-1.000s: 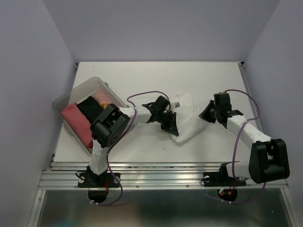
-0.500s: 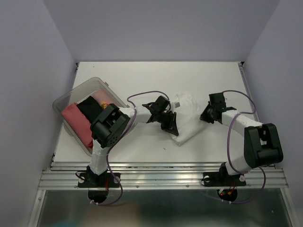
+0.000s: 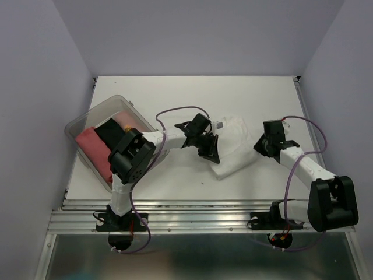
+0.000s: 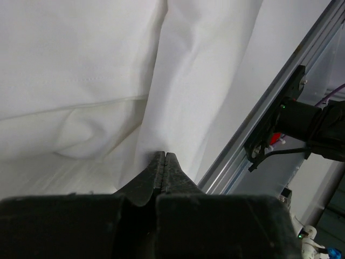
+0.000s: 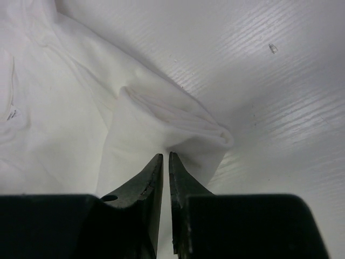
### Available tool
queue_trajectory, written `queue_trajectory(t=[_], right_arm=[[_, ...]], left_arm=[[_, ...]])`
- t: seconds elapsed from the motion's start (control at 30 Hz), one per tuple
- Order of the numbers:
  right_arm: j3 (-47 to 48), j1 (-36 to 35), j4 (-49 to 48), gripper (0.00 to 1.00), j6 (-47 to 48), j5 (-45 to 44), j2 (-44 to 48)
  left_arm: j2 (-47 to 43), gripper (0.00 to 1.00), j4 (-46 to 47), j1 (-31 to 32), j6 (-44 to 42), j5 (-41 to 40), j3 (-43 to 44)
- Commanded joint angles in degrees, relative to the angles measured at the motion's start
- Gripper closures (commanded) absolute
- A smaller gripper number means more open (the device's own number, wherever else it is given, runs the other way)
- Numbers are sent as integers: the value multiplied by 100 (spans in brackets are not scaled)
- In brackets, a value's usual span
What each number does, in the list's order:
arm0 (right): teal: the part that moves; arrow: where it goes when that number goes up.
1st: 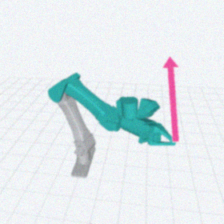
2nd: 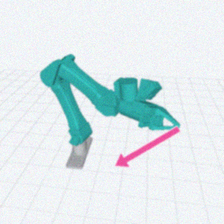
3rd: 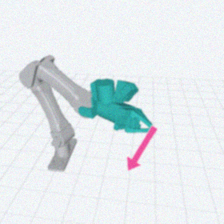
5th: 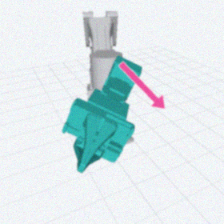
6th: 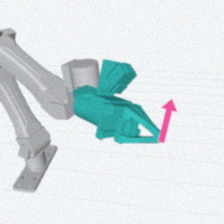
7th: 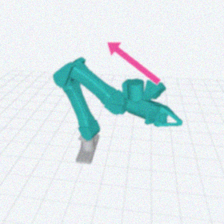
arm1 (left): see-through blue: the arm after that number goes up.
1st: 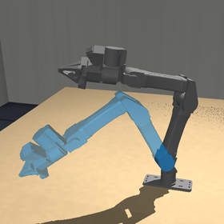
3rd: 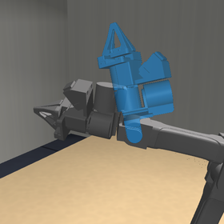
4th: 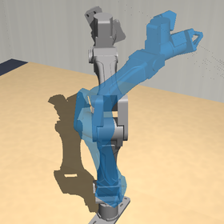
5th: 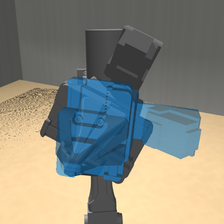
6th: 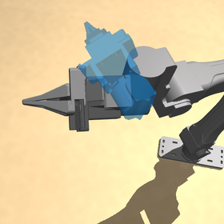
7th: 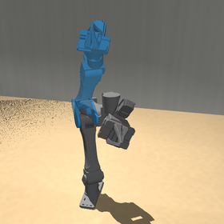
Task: Roll the t-shirts
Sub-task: Roll the T-shirt to the center of the board.
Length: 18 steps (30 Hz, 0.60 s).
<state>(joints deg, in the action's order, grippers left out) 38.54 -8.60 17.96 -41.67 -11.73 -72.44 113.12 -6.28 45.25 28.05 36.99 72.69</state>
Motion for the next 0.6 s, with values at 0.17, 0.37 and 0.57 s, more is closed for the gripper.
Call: queue_trajectory(t=[0.17, 0.37, 0.57], right_arm=[[408, 43, 147, 85, 238, -251, 73], [531, 43, -90, 85, 238, -365, -541], [443, 43, -135, 86, 203, -384, -965]], left_arm=[[-695, 100, -497, 27, -222, -228, 615], [-388, 100, -505, 133, -99, -184, 957], [-466, 100, -1153, 299, -203, -1303, 1317]])
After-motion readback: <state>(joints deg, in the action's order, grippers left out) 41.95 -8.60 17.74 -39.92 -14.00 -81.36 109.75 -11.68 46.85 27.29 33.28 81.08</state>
